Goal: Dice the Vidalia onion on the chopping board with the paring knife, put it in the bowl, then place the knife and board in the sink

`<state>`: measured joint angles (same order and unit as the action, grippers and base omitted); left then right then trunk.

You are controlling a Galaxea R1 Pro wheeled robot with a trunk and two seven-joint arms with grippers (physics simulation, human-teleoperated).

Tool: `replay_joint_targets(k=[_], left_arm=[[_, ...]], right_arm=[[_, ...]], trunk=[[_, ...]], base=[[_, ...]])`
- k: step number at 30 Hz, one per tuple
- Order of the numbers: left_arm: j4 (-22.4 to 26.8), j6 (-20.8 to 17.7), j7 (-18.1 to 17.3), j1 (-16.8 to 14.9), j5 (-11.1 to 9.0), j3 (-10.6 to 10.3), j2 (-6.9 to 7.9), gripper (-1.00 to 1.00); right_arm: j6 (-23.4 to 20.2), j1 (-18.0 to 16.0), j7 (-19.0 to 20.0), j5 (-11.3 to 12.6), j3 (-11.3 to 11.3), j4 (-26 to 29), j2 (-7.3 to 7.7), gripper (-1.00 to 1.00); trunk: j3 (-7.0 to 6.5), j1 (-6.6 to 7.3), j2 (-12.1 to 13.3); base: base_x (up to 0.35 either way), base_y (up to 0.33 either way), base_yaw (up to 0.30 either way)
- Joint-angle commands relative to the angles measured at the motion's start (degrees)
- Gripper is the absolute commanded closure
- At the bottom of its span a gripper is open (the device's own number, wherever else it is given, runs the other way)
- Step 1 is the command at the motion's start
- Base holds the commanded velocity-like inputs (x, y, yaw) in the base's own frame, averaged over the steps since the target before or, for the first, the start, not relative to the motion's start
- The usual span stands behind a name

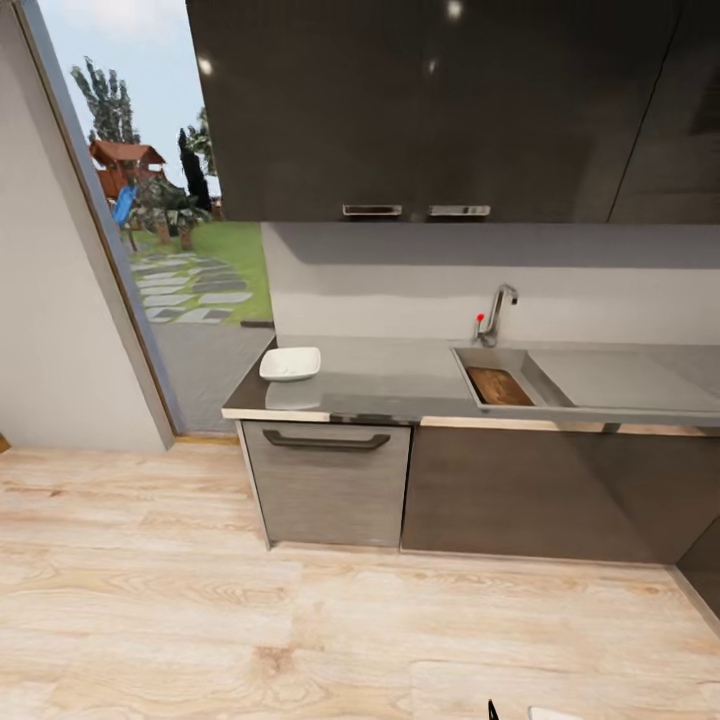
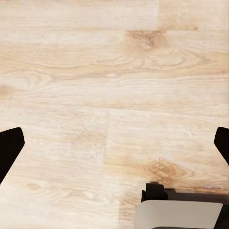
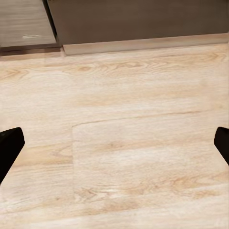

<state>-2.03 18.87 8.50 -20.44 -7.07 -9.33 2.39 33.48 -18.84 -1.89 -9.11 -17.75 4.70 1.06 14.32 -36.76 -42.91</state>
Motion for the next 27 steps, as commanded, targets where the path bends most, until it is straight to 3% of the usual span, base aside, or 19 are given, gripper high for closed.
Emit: replay_joint_targets(k=[1,27], left_arm=[[-0.2,0.4,0.0,-0.1,-0.6,-0.5,-0.02,-1.0],[-0.3,0.4,0.0,-0.1,-0.6,-0.5,-0.02,-1.0]], right_arm=[[0.2,-0.1,-0.2,-0.6,-0.4,-0.1,0.0,-1.0],[0.2,-0.1,-0.2,-0.6,-0.3,-0.3,-0.11,-1.0]], trunk=[[-0.02,-0.01,-0.1],[-2.38,-0.01,-0.1]], base=[[0.0,0.0,0.0],[0.0,0.0,0.0]])
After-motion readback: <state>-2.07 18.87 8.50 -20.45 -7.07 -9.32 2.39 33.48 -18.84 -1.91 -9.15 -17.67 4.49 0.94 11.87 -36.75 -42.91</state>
